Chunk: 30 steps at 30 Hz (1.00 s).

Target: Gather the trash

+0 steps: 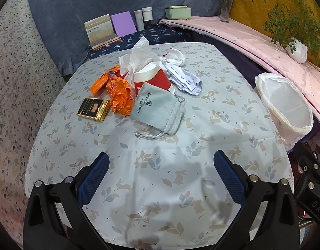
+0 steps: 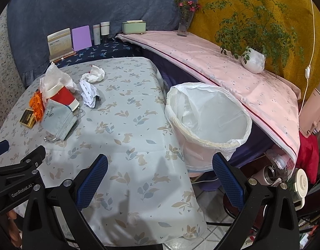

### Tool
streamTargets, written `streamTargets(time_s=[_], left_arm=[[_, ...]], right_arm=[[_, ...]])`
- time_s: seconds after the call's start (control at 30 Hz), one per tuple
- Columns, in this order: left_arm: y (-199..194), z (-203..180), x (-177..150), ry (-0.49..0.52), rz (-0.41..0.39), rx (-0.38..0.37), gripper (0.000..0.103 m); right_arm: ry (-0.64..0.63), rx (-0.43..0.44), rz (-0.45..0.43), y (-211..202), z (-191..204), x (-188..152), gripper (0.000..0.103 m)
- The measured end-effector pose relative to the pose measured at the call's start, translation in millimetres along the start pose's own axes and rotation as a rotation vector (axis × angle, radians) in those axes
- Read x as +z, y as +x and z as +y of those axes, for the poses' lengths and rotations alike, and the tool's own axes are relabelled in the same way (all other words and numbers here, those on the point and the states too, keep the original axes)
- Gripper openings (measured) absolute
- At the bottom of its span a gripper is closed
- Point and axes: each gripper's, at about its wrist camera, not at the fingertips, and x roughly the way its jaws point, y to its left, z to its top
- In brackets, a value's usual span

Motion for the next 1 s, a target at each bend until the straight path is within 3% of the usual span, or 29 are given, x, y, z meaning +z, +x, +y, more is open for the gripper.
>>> streamTargets(time_s=[1.0], left_arm=[[9.9, 7.1, 3.3, -0.002, -0.015, -0.03, 0.096]], right_arm=[[0.015, -0.016, -0.005, 8.2, -3.2, 2.2, 0.096]])
